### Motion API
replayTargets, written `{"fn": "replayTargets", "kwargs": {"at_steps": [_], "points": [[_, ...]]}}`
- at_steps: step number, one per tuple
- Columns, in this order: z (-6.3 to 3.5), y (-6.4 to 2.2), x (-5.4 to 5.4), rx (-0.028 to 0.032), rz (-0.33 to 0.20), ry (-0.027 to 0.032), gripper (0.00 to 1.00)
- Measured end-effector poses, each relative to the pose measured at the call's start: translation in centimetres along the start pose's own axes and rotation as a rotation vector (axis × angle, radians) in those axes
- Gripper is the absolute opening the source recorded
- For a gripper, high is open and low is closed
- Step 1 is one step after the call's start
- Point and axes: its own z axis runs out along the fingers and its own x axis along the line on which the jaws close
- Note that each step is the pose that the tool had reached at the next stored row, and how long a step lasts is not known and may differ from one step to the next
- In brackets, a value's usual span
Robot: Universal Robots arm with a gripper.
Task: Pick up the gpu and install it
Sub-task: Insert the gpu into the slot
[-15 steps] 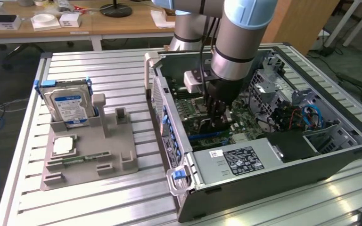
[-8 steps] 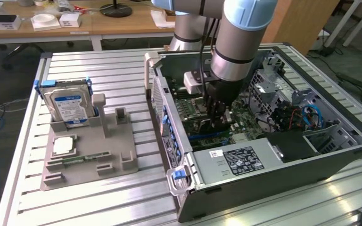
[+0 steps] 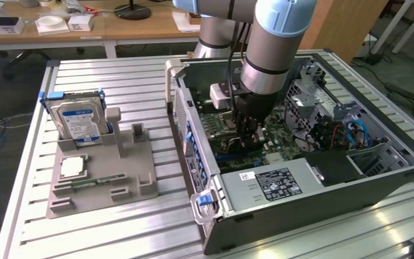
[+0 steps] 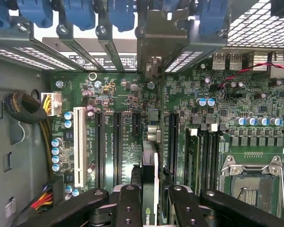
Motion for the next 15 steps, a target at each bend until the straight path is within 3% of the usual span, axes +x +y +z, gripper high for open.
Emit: {"fn": "replayTargets", "kwargs": {"at_steps": [15], "points": [[0.15,0.04,-0.07,0.0002,0.000,-0.0002,0.26]]}}
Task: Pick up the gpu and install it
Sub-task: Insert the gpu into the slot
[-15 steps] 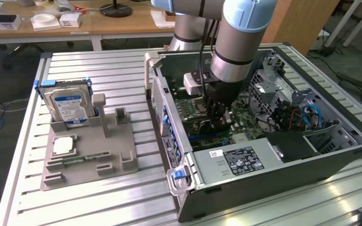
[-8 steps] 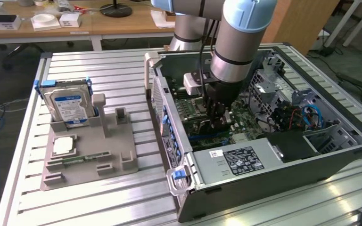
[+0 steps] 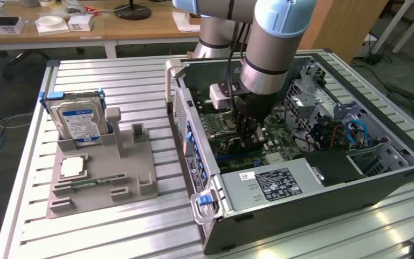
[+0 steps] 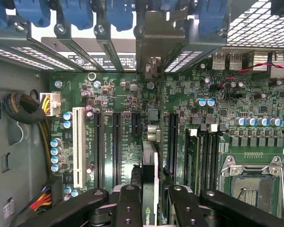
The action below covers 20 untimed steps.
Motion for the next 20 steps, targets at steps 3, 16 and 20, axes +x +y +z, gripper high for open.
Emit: {"fn": "replayTargets", "kwargs": {"at_steps": [3,16,20], "points": [[0.07,0.05,0.00,-0.0001,0.000,0.0000,0.26],[0.09,0.05,-0.01,-0.0064,0.000,-0.0003,0.26],[0.09,0.05,-0.01,-0.0105,0.000,-0.0002,0.26]]}}
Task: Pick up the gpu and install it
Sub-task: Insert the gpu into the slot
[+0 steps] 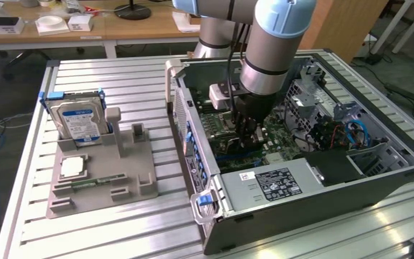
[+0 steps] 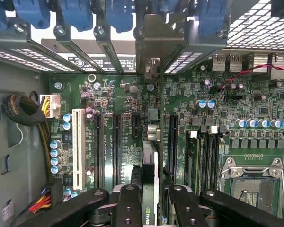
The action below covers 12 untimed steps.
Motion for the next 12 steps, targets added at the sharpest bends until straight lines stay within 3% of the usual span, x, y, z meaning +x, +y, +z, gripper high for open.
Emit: {"fn": "replayTargets", "kwargs": {"at_steps": [12], "points": [[0.00,-0.02,0.00,-0.0011,0.000,0.0000,0.26]]}}
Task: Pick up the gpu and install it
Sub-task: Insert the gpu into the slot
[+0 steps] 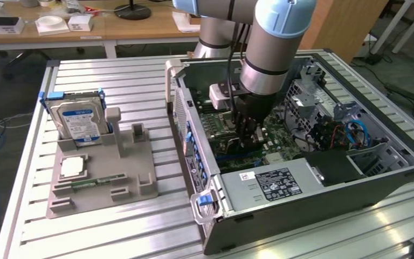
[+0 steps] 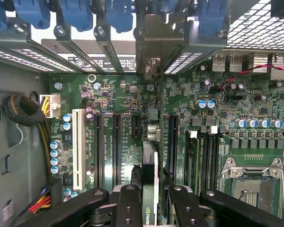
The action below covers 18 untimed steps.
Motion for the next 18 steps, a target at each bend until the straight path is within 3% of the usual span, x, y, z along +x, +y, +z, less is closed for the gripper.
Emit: {"fn": "replayTargets", "kwargs": {"at_steps": [12,18], "points": [[0.00,-0.38,0.00,-0.0001,0.000,0.0000,0.26],[0.04,-0.38,0.00,-0.0037,0.000,0.0002,0.26]]}}
